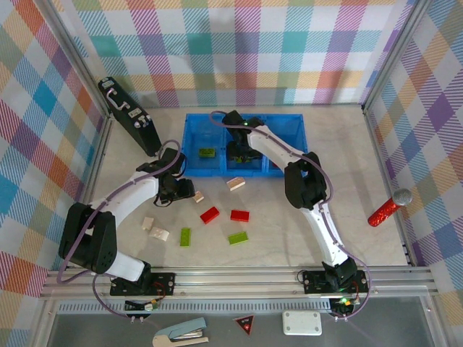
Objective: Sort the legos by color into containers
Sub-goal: Pick up the lego from the container, then place the lego in the container.
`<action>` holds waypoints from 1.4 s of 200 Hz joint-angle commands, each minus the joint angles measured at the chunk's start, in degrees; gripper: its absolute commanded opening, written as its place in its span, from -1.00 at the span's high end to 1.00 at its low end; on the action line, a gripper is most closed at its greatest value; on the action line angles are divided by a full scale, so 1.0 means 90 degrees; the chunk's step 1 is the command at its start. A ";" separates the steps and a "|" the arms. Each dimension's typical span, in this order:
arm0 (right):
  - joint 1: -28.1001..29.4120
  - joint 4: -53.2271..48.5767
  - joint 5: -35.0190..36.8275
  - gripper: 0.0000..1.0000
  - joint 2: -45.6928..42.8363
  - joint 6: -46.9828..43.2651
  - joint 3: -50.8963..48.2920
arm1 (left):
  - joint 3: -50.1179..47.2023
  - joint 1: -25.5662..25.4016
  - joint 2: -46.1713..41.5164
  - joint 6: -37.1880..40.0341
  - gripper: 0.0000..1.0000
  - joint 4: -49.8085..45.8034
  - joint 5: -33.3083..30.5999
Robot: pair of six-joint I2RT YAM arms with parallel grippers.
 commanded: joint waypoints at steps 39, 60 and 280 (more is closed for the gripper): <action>0.0005 0.0086 0.0044 -0.36 0.0234 -0.0041 0.0219 | -0.0184 0.0168 -0.0334 0.0127 -0.32 -0.0248 0.0008; 0.0009 0.0021 0.0090 -0.28 0.0200 -0.0088 0.0263 | -0.0224 0.0202 -0.0376 0.0129 -0.32 -0.0253 0.0017; 0.1076 -0.0546 0.0042 -0.23 -0.0718 0.0159 0.1641 | -0.0452 0.0256 -0.0490 0.0050 -0.32 -0.0086 0.0118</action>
